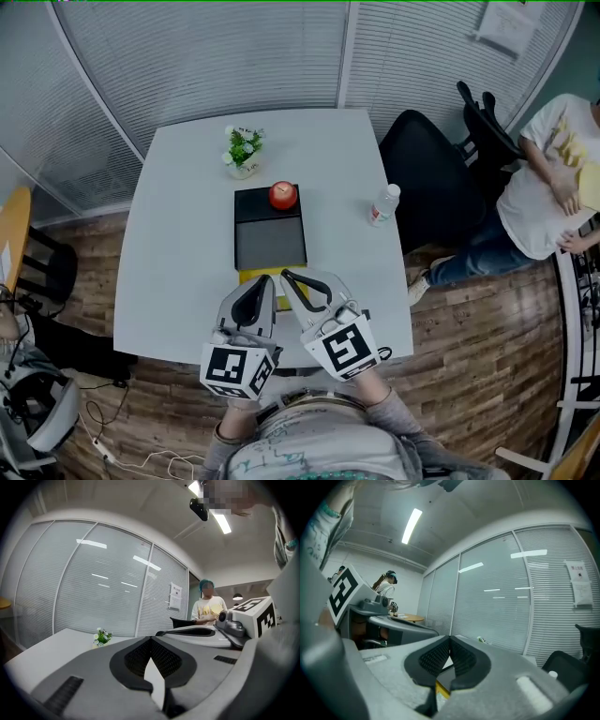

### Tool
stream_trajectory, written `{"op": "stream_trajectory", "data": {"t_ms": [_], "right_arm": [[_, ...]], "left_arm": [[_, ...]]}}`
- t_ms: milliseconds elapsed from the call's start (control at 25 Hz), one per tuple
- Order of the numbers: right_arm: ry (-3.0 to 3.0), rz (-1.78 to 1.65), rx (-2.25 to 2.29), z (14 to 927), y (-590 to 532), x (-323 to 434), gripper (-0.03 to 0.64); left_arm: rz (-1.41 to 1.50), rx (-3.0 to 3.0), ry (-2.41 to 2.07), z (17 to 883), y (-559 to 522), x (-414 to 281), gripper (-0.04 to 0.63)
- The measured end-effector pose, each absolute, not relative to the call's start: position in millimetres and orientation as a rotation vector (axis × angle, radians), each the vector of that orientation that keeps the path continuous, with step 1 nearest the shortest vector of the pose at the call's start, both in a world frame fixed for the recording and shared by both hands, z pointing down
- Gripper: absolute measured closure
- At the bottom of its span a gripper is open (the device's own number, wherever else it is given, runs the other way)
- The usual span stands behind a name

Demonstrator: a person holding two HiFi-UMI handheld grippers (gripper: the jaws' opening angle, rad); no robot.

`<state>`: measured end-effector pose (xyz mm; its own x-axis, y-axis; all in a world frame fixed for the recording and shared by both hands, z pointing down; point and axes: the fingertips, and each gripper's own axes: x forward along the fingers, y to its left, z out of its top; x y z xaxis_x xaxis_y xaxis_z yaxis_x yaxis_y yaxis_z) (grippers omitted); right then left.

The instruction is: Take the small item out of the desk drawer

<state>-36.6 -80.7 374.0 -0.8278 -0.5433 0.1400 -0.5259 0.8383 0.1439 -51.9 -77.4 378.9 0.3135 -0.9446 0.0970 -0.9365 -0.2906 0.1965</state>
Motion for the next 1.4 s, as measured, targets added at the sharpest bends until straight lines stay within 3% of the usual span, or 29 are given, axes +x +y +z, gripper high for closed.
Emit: {"op": "stream_trajectory", "data": {"t_ms": [1400], "right_arm": [[-2.662,-0.128,1.004,399,-133,-97,0.614]], "left_arm": [[-0.050,2.486,-1.498,381,-129,-131,0.598]]}}
